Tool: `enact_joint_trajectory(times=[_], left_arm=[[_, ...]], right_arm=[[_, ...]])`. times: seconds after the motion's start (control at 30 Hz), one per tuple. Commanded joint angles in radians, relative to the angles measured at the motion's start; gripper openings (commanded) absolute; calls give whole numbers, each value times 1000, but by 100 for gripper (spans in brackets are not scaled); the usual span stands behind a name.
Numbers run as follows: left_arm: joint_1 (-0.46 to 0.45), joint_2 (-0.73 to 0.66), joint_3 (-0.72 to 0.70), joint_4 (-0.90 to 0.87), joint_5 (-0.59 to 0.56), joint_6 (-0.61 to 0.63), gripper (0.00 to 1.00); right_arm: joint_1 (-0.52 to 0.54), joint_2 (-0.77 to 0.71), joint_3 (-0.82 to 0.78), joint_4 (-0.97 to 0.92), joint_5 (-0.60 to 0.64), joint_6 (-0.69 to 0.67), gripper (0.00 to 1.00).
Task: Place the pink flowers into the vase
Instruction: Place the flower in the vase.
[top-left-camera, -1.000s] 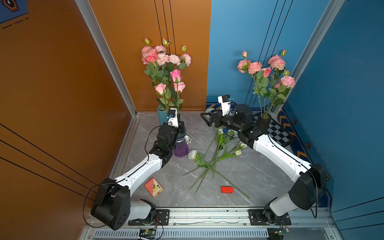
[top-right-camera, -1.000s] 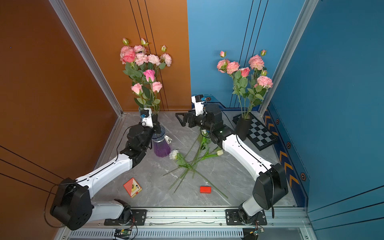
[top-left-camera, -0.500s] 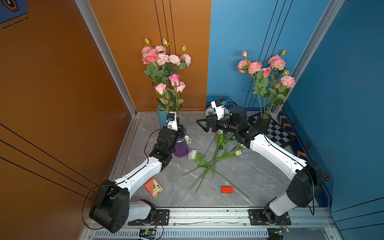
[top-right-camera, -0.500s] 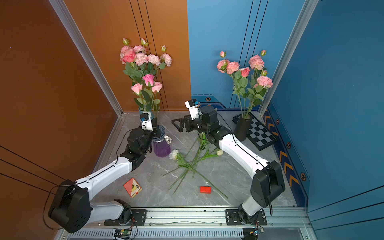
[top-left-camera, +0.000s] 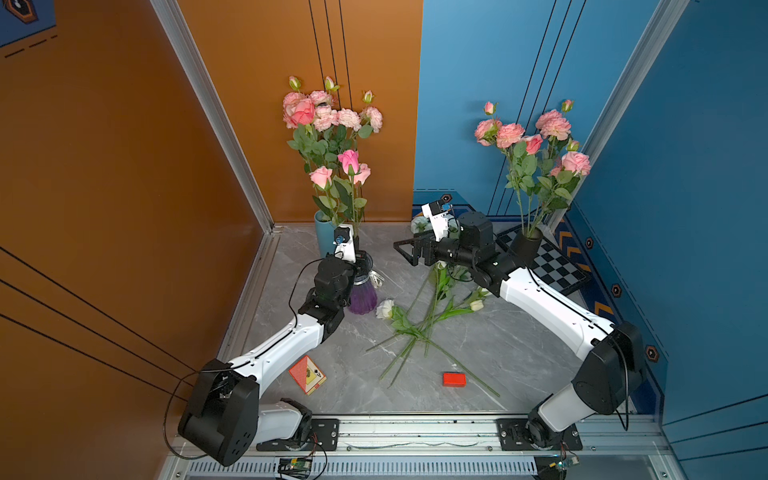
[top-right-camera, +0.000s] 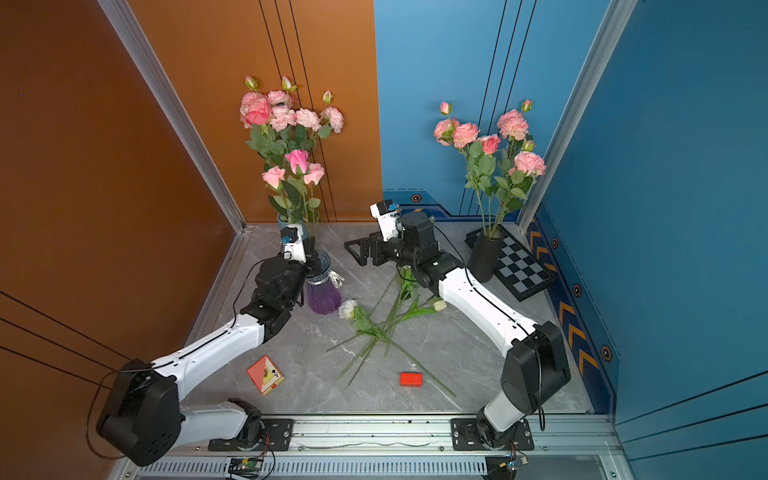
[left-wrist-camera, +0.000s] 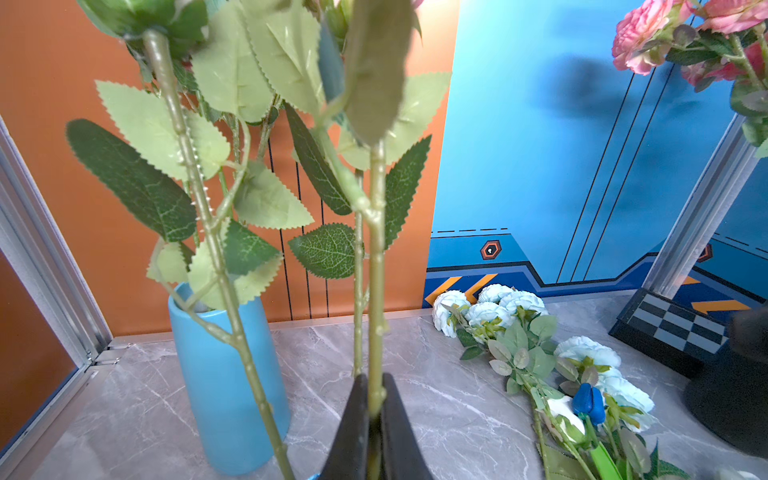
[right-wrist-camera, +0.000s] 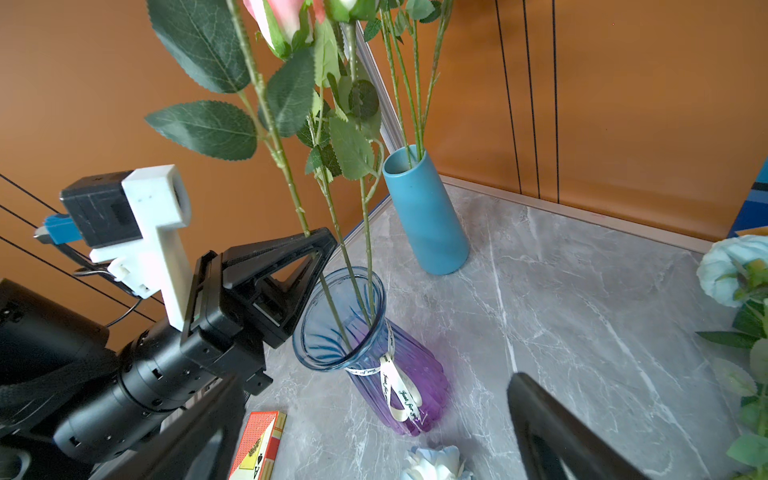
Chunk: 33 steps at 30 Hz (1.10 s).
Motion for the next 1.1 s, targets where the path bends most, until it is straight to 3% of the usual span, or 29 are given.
enact_joint_trajectory(times=[0.0, 0.4, 0.47, 0.83, 1.07], left_arm=[[-10, -25, -20, 15, -14, -10, 11], [-19, -47, -21, 14, -7, -13, 20], [-20, -63, -18, 12, 3, -13, 28], [-33, -136, 52, -143, 47, -21, 53], [-38, -190, 78, -267, 56, -16, 67]], right_arm=[[2, -4, 18, -27, 24, -17, 100], [2, -17, 4, -29, 34, -23, 100], [2, -22, 1, -29, 36, -25, 100], [-6, -23, -15, -26, 54, -23, 100], [-43, -14, 47, -212, 155, -42, 100]])
